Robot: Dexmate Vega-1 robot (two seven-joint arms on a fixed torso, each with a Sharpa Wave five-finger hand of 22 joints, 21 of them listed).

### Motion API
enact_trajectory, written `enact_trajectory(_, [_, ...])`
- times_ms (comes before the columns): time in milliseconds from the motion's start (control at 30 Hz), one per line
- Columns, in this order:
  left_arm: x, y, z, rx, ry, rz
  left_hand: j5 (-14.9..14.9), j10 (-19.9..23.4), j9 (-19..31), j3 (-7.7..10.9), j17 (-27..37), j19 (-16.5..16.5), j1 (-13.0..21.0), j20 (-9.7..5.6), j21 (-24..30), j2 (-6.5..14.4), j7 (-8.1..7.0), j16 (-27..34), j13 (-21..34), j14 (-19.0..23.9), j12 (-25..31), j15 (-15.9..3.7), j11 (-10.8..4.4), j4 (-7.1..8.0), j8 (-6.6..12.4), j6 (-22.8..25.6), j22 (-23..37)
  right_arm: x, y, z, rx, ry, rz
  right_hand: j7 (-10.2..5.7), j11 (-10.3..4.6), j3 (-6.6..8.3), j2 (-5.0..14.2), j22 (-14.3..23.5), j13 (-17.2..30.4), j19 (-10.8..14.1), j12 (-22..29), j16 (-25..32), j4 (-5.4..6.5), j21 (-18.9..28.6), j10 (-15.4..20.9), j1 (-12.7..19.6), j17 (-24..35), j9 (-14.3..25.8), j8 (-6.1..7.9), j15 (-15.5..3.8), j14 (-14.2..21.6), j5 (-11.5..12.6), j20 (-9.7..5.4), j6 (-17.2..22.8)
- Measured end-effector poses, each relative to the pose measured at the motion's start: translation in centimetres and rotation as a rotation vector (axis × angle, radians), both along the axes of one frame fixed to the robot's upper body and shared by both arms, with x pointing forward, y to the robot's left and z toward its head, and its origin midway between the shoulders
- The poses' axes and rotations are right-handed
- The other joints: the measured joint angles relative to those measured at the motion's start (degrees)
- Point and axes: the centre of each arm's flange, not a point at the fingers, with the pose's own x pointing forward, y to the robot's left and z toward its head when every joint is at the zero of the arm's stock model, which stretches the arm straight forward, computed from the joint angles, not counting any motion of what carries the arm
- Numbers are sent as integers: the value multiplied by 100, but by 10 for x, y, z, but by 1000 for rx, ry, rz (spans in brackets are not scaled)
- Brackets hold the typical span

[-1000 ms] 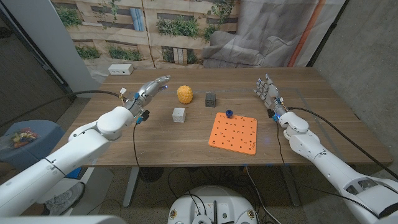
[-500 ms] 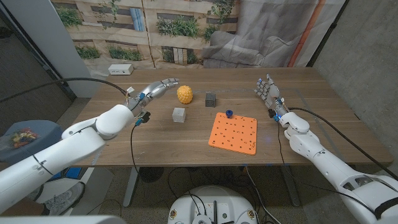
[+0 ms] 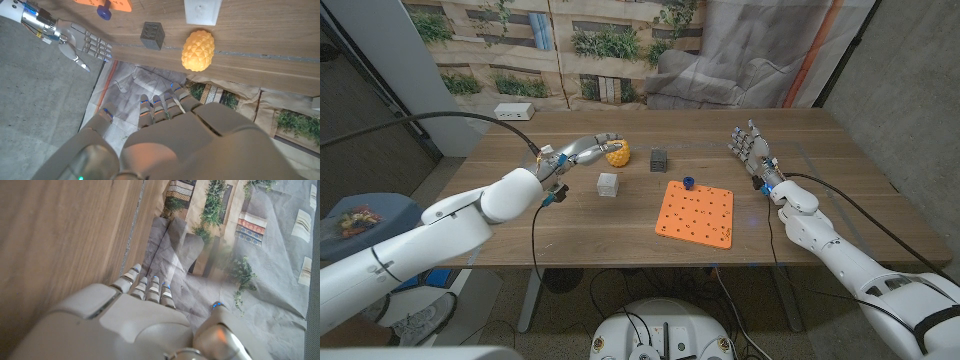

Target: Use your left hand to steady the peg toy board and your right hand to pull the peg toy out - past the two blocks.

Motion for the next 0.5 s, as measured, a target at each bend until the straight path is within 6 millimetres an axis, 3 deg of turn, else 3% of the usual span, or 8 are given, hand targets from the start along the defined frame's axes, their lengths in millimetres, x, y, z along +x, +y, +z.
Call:
enact_trajectory(333, [-1, -27, -7, 143, -36, -9, 0, -29, 0, 29, 0, -2, 0, 2, 0, 0, -234, 0, 0, 0, -72, 0, -81, 114, -111, -239, 0, 2, -12, -3, -5, -11, 29, 0, 0, 0, 0, 1, -2, 0, 0, 0, 0, 0, 0, 0, -27, 0, 0, 0, 0, 0, 1, 0])
enact_trajectory(500, [-1, -41, -11, 221, -69, -14, 0, -105, 0, 27, 27, -74, -30, 30, -36, 30, -231, -27, 0, -53, -116, 10, -166, 157, -111, -338, 0, 2, -18, -5, -4, -13, 41, 0, 0, -1, 0, 1, -1, 0, 0, 0, 0, 0, 0, 0, -27, 0, 0, 0, 0, 0, 1, -1])
